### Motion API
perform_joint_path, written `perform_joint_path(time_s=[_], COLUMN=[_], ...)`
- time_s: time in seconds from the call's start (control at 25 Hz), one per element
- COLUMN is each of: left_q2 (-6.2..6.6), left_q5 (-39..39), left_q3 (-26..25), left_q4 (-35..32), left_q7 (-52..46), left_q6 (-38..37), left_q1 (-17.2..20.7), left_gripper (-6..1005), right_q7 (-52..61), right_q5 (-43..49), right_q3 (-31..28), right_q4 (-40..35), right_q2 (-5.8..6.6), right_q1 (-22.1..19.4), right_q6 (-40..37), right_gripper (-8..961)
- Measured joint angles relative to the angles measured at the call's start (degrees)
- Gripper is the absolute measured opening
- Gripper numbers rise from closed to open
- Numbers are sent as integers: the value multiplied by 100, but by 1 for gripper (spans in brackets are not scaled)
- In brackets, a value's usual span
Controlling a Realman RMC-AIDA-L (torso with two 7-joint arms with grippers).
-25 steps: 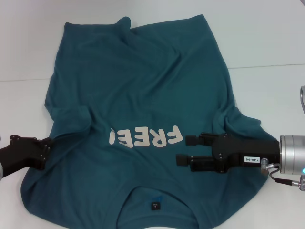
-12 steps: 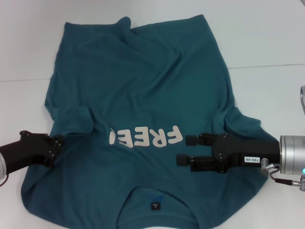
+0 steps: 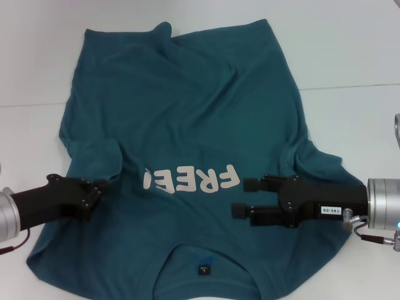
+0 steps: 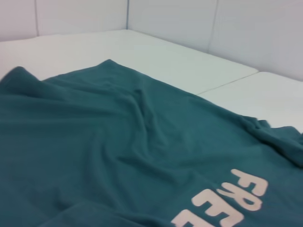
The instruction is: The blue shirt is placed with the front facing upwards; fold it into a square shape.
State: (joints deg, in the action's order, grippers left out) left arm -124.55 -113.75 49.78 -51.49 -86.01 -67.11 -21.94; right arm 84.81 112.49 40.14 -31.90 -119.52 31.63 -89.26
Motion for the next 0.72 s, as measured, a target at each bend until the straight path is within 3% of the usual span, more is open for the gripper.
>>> perform_joint_path(time_s=[0.6, 0.72], left_q2=[17, 17], left_q5=[3, 7], left_q3=[444, 505], left_q4=[602, 616], left_q7=[-144, -146], left_q6=[-38, -49], left_q1=[-283, -288], left_gripper=[42, 148], right_q7=[0, 0], right_q5=[0, 0], right_q3=[20, 13], right_q4=[0, 0], right_q2=[0, 0], right_q1=[-3, -6], right_q6=[6, 3], right_gripper=[886, 885])
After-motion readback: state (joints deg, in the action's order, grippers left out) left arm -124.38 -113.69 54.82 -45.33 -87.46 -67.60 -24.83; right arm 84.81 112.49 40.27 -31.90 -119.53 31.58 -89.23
